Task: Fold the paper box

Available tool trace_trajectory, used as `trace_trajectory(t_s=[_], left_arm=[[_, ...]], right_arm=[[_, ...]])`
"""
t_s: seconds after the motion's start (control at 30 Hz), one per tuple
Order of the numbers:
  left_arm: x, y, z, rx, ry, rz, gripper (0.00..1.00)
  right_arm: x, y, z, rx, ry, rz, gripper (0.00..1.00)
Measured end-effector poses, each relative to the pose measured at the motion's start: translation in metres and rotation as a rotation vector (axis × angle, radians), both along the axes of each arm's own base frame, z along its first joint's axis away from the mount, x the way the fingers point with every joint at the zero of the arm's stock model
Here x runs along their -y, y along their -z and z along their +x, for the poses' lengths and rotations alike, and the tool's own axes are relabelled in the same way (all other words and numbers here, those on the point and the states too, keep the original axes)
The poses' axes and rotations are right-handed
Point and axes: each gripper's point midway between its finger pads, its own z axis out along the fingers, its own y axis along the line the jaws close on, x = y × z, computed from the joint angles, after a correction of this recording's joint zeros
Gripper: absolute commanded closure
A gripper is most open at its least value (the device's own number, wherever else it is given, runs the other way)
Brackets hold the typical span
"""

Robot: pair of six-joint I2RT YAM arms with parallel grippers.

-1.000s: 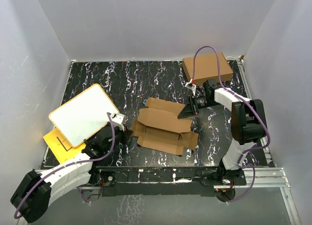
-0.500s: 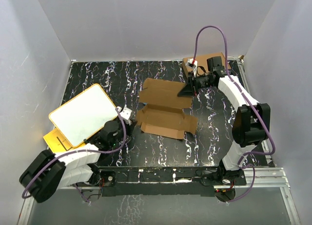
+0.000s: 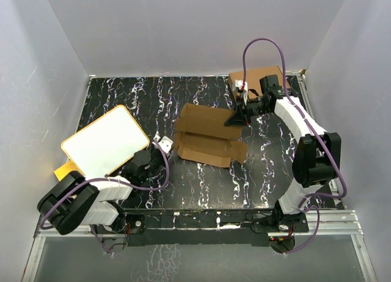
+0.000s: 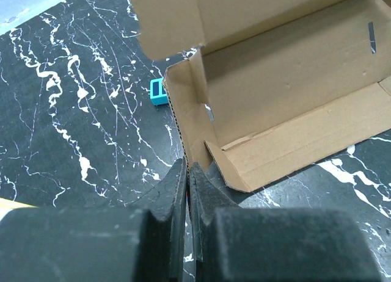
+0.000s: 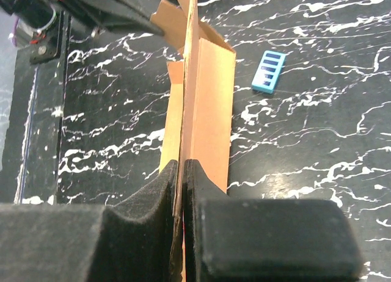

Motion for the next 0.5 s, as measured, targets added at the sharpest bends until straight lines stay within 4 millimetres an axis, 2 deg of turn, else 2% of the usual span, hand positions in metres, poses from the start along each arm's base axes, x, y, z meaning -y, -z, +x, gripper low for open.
trace_trajectory(t_s=[0.17, 0.33, 0.5], left_arm=[[-0.002, -0.008, -0.012, -0.015, 0.018, -0.036, 1.00], [-0.002, 0.003, -0.028, -0.092, 0.040, -0.067, 1.00], [0.000, 0.007, -0.039, -0.138, 0.053, -0.085, 1.00]], right_arm=[[0.003, 0.015, -0.029, -0.006, -0.045, -0.015, 0.92], [0.002, 0.028, -0.050, -0.045, -0.065, -0.005, 0.92], [0.000, 0.033, -0.057, -0.094, -0.048, 0.009, 0.92]])
